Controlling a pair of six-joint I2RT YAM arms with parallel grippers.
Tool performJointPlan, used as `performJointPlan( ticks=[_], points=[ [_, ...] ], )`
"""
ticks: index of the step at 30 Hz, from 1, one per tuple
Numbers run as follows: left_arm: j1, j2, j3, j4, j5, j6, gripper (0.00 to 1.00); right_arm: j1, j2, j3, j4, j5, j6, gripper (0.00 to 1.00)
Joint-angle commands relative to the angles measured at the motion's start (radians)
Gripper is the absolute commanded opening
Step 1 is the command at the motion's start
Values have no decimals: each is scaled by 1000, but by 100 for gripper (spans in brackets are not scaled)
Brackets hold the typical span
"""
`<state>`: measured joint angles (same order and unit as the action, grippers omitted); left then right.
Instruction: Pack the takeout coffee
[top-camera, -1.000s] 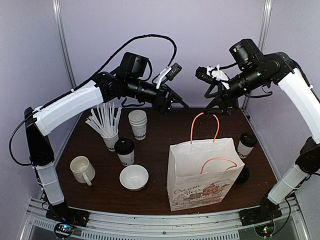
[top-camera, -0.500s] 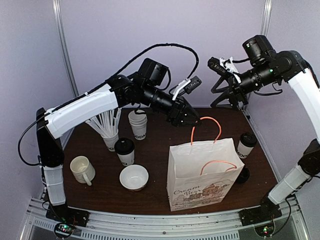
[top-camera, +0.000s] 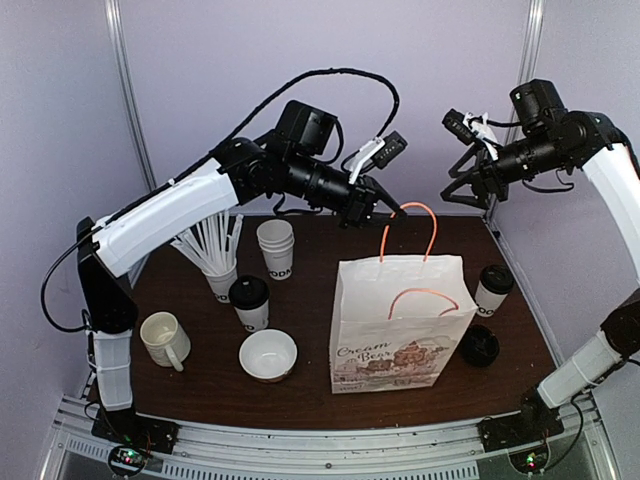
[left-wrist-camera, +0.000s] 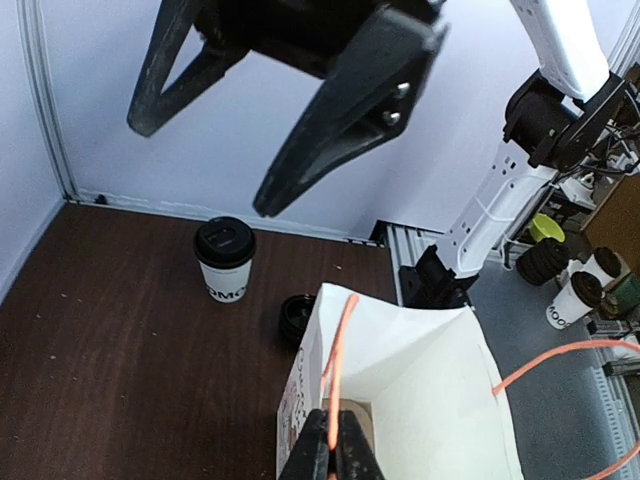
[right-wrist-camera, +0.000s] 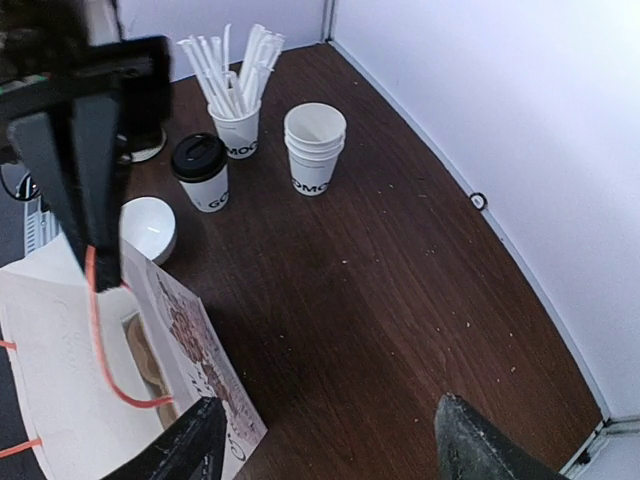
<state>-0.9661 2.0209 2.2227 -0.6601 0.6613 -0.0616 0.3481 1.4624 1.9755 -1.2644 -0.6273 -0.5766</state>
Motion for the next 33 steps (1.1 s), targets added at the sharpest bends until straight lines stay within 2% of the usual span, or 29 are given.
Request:
performJointPlan(
  ticks=[1,5,9,21,33],
  points=[
    [0,10,54,42,-111,135,0,-89,25,-34,93,-10,57,75],
    [3,23,52,63,-202,226,0,-133,38,-57,120,-24,75,75],
    [4,36,34,75,-221,268,0,-145,39,-89,135,-30,75,75],
    [-29,-51,-79,108,-112,205,0,-159,47,-123,136,-36,64,75],
    [-123,-180,-274,150,-121,177,0,-191,26,-216,99,6,32,76]
  ],
)
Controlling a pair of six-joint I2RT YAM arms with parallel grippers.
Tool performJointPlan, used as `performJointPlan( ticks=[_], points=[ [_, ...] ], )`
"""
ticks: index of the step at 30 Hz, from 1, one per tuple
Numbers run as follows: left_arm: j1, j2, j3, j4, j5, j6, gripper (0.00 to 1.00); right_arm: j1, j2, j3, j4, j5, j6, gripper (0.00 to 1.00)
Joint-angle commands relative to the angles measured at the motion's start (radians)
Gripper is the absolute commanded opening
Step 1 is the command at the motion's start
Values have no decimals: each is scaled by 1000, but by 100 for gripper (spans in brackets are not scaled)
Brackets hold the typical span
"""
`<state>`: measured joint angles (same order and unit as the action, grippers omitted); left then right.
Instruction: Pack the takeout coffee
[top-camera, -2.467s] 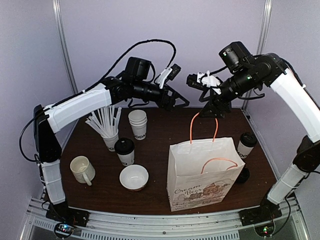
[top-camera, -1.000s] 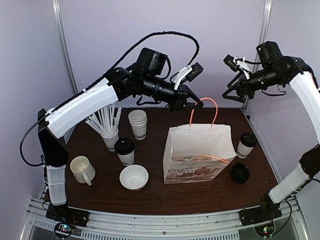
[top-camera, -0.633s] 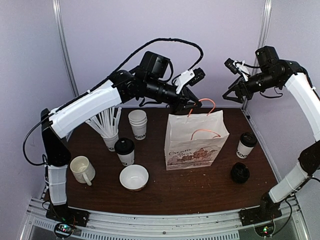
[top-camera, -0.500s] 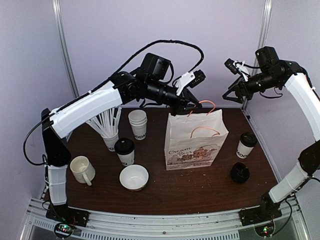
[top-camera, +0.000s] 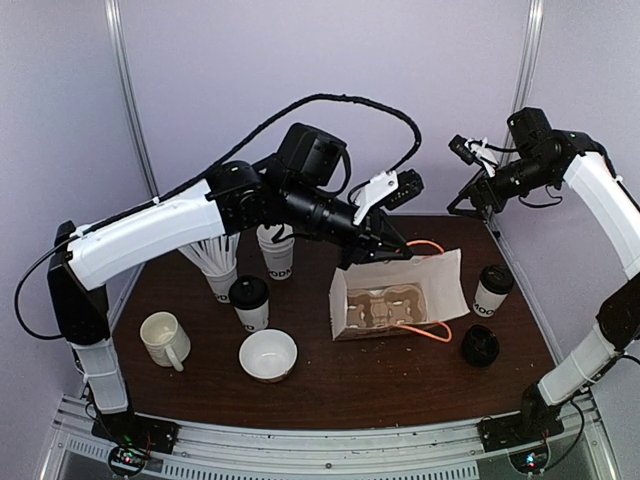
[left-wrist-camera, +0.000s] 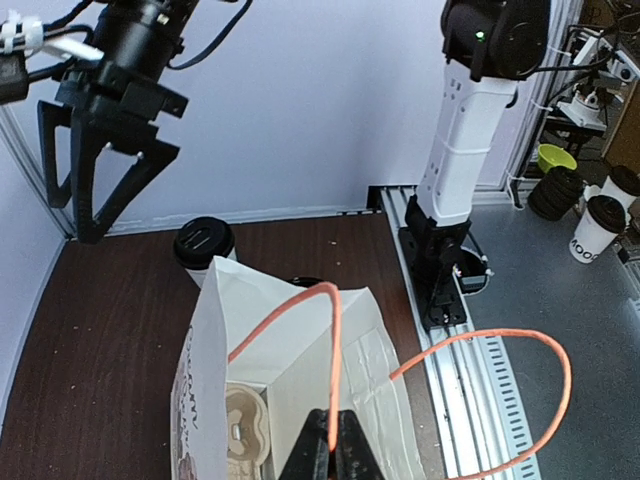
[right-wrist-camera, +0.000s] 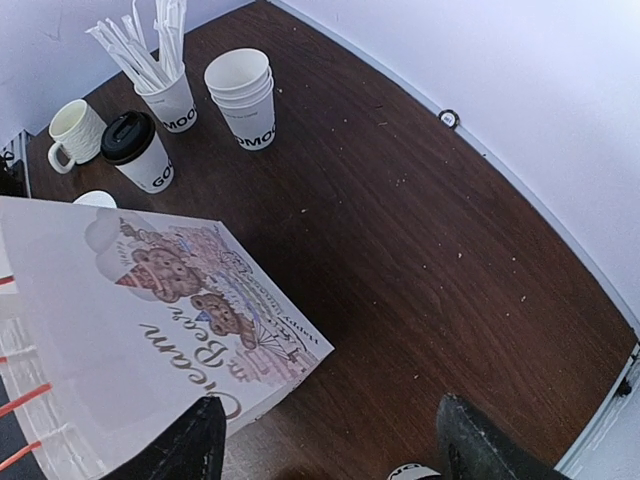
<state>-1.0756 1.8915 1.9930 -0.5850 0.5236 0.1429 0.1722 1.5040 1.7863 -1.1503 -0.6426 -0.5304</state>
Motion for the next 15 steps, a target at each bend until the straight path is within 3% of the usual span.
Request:
performJointPlan(
  ticks=[1,15],
  points=[
    [-19,-56,-55,79,19,-32,0,-17,-16,-31,-17,21,-14,76],
    [-94,-102,-143,172,114,-129,0,-32,-55,-109,-58,62,-46,80]
  ],
)
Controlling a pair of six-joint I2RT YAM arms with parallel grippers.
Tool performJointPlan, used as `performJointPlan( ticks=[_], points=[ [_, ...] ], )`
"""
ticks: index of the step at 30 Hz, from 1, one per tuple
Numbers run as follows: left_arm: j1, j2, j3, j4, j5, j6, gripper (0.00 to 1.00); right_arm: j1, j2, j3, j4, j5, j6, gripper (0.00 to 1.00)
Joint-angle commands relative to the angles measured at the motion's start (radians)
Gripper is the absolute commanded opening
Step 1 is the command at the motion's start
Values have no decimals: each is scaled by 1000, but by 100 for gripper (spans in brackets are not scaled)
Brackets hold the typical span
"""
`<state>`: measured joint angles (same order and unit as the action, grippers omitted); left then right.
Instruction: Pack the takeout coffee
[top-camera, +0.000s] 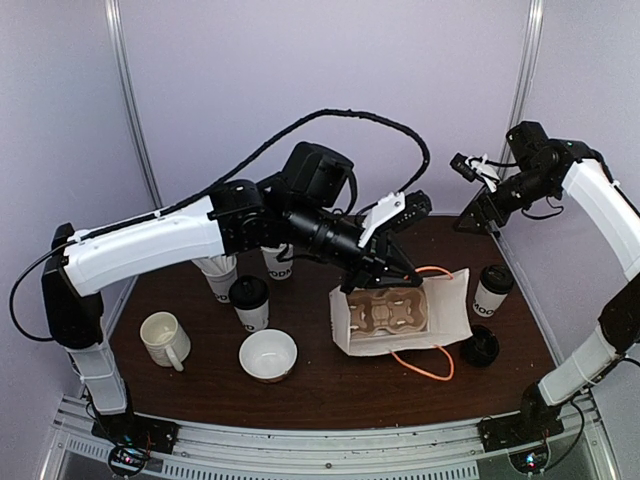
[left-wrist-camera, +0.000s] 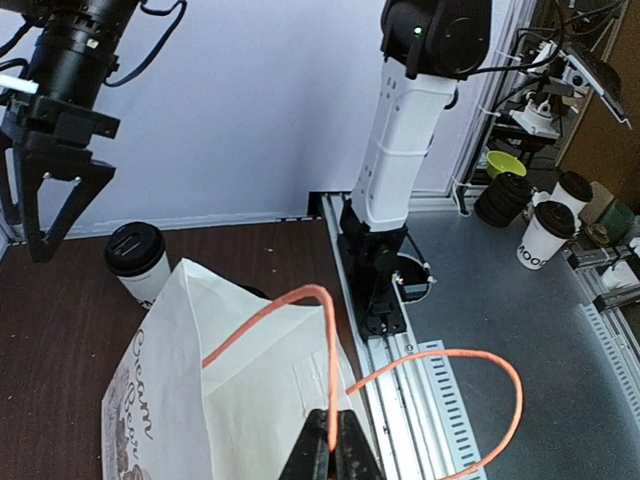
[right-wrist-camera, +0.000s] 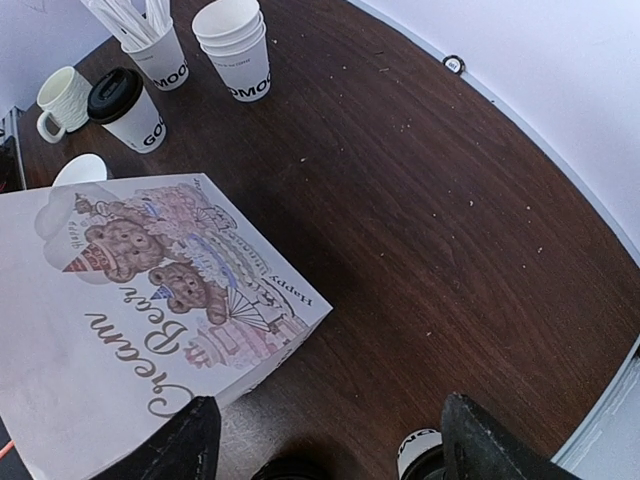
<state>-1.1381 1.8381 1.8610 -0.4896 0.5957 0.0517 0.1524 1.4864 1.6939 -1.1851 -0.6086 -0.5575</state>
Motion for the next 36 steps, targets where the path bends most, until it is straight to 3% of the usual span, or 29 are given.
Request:
performJointPlan(
  ticks=[1,13,18,24,28,36],
  points=[
    [-37,-51,-12,77,38,-37,0,-14,-39,-21,-24,28,-19,80],
    [-43,-70,-42,79,-2,-36,0,-19,-59,-55,-25,53,-20,81],
    [-43,-46,14,31,-144,15,0,-42,-75,-101,-32,204,-46,99],
    [-26,-13,60,17,-216,50,0,-190,-56,-175,-36,294,-142,99],
    [-3,1,60,36,-226,37,0,-272,59,-131,-172,275,-236,95],
    [62,30,69,66,-186,-20,0,-292,137,-157,-156,357,-368,93]
  ],
)
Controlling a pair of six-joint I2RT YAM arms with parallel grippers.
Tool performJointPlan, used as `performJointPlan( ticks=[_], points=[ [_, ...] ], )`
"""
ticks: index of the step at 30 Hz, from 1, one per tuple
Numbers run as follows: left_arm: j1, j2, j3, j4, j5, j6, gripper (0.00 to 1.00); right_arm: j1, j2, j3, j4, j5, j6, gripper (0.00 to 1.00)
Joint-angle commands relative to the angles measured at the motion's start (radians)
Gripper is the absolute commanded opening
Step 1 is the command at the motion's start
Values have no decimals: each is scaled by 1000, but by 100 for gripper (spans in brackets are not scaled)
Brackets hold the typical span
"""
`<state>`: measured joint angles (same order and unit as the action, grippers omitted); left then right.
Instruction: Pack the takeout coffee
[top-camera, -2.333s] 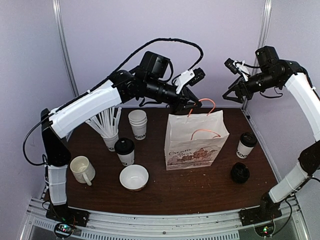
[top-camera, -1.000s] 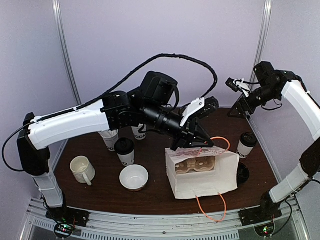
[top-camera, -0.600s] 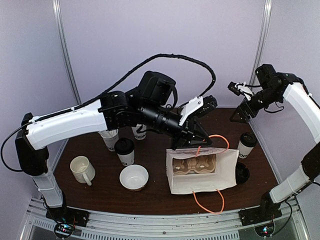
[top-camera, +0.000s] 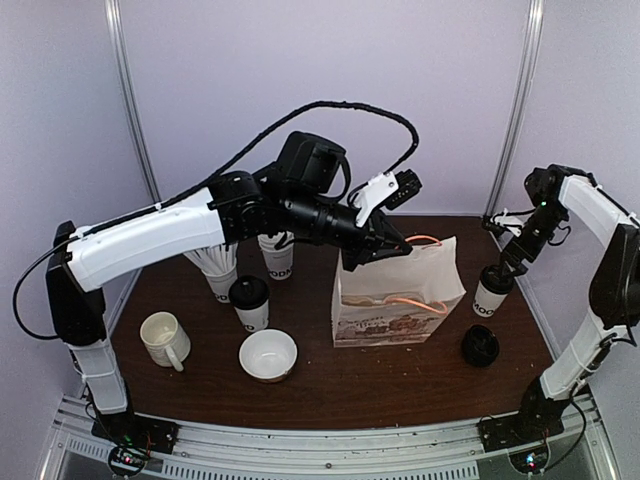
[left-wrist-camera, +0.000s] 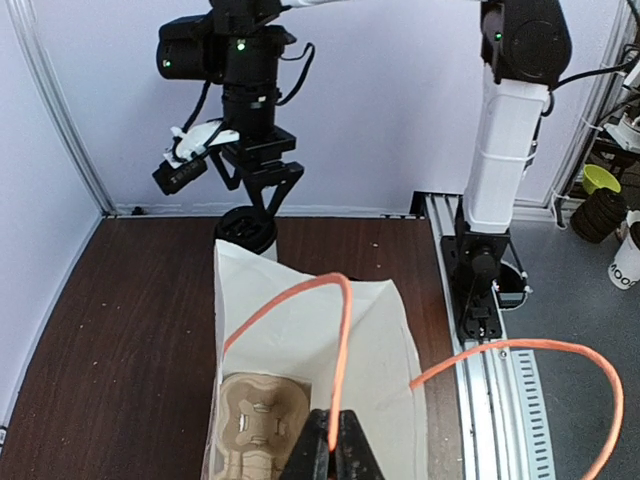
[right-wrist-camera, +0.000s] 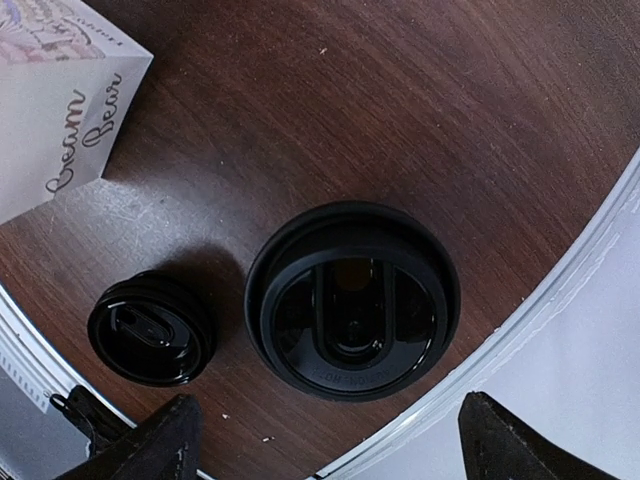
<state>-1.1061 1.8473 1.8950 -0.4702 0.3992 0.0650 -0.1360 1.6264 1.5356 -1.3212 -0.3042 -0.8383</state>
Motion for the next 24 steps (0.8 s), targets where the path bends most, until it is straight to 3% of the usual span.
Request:
performJointPlan(
  ticks=[1,24],
  points=[
    [34,22,35,50,12,-39,0,-4,4,9,-21,56,-100,92],
    [52,23,43,69,45,-62,0,40,136,69,-26,77,-200,89]
  ],
)
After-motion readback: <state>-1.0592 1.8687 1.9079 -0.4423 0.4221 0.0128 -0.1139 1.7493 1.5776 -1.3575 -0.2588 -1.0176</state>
